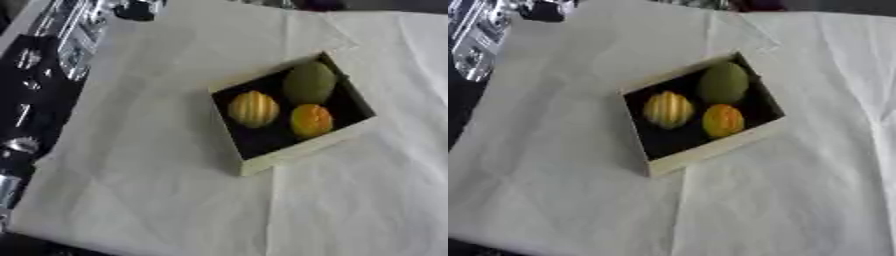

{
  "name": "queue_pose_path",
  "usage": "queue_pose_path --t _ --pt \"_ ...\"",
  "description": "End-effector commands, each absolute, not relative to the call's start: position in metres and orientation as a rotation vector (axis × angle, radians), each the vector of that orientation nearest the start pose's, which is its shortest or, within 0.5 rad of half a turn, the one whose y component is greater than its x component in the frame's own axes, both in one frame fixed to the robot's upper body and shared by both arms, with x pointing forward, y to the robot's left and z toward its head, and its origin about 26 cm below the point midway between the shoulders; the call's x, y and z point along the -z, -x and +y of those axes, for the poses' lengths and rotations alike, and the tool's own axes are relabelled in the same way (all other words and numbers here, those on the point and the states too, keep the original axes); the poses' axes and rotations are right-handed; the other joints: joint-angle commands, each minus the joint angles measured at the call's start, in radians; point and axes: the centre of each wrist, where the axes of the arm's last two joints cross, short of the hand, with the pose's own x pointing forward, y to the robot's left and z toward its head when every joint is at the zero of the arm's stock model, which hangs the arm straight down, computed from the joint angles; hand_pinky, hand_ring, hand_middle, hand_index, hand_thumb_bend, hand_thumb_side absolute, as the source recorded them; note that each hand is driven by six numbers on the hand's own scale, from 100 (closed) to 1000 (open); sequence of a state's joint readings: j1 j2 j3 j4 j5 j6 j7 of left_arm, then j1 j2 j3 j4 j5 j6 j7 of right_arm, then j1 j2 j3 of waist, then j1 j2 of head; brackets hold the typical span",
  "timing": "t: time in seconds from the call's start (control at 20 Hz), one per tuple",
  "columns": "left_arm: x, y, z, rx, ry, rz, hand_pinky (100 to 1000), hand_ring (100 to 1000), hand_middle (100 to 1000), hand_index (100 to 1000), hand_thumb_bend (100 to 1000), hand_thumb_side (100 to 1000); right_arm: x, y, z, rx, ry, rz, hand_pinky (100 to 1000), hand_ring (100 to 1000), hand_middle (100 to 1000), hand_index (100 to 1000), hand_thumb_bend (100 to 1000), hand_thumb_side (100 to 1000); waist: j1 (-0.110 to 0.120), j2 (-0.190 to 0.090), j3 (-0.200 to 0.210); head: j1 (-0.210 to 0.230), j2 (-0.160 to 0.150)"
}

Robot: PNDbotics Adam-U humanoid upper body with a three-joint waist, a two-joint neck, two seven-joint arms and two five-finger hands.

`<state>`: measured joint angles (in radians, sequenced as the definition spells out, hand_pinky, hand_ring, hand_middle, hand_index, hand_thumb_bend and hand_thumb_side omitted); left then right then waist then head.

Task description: Pick up objects on the table and place them in the box.

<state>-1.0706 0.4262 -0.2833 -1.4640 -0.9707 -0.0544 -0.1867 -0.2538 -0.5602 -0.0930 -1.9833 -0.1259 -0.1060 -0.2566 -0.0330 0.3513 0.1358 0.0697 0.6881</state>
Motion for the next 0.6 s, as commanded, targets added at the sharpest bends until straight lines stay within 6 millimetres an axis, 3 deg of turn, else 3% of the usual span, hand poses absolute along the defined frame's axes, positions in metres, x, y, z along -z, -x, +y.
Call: queue_pose_path --t 0.05,0.35,0.6 --pt "-0.350 -0.364 0.130 -1.679 1.305 2.494 661 669 582 571 206 100 -0.230 -0.288 -0.324 -0.195 0.433 -2.401 909 760 689 771 100 672 0.003 -0.045 0.005 -0.015 0.010" --pt "-0.335 -0.315 0.089 -1.740 0.885 2.475 660 664 578 573 183 100 -0.230 -0.288 -0.325 -0.190 0.427 -2.392 910 761 690 771 100 671 0.007 -0.060 0.013 -0.060 0.016" --pt "-0.312 -0.309 0.076 -1.873 0.747 2.462 663 659 575 576 126 100 -0.231 -0.288 -0.325 -0.190 0.425 -2.398 909 761 690 771 100 668 0.010 -0.066 0.013 -0.084 0.012"
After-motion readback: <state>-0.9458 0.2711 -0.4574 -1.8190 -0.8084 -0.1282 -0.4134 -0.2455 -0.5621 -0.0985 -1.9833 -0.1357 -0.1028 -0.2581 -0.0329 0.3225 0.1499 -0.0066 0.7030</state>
